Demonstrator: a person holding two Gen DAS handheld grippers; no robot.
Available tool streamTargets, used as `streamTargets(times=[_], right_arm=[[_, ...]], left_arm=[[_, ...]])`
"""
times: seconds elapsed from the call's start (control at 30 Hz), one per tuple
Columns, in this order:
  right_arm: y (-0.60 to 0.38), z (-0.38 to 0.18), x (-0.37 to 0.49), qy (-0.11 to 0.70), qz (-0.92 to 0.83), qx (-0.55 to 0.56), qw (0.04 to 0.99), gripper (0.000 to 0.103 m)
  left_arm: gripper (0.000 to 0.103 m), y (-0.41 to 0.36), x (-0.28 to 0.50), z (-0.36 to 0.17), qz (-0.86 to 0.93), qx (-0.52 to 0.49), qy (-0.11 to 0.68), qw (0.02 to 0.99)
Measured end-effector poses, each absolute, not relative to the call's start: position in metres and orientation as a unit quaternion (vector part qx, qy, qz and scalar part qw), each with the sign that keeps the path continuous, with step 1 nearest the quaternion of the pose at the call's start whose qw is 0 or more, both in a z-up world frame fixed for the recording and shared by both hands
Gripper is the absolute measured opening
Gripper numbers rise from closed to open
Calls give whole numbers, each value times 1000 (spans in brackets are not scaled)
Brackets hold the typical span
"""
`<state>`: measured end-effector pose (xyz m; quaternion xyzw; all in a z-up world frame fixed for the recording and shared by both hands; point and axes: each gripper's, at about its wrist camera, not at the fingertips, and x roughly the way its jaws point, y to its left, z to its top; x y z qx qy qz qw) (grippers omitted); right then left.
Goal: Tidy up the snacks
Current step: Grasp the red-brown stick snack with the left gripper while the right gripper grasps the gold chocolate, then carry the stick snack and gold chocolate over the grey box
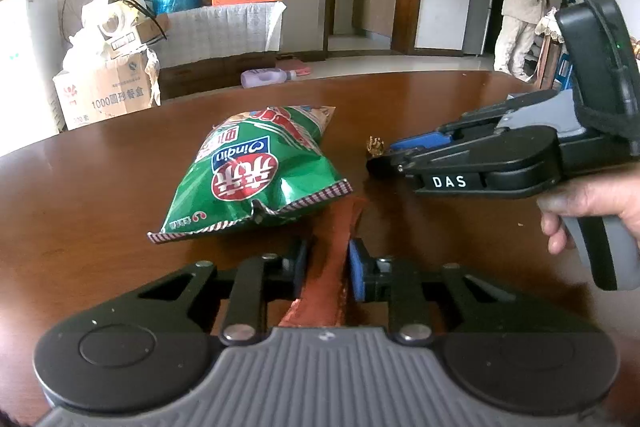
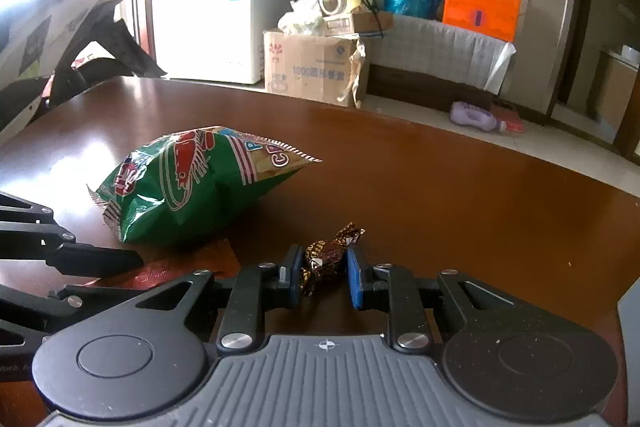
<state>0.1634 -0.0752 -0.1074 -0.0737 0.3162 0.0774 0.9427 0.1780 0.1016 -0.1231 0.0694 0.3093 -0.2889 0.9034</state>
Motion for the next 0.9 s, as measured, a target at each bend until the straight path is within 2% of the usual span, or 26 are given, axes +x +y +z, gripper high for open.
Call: streamTargets(times=[0.67, 0.9], right_arm=[[-79, -61, 92, 284, 78, -87, 952, 25], [-103, -42, 67, 267, 62, -79, 958, 25]], left_arm=[[19, 28, 161, -120, -308, 115, 302, 895], [19, -7, 147, -102, -319, 124, 278, 897]])
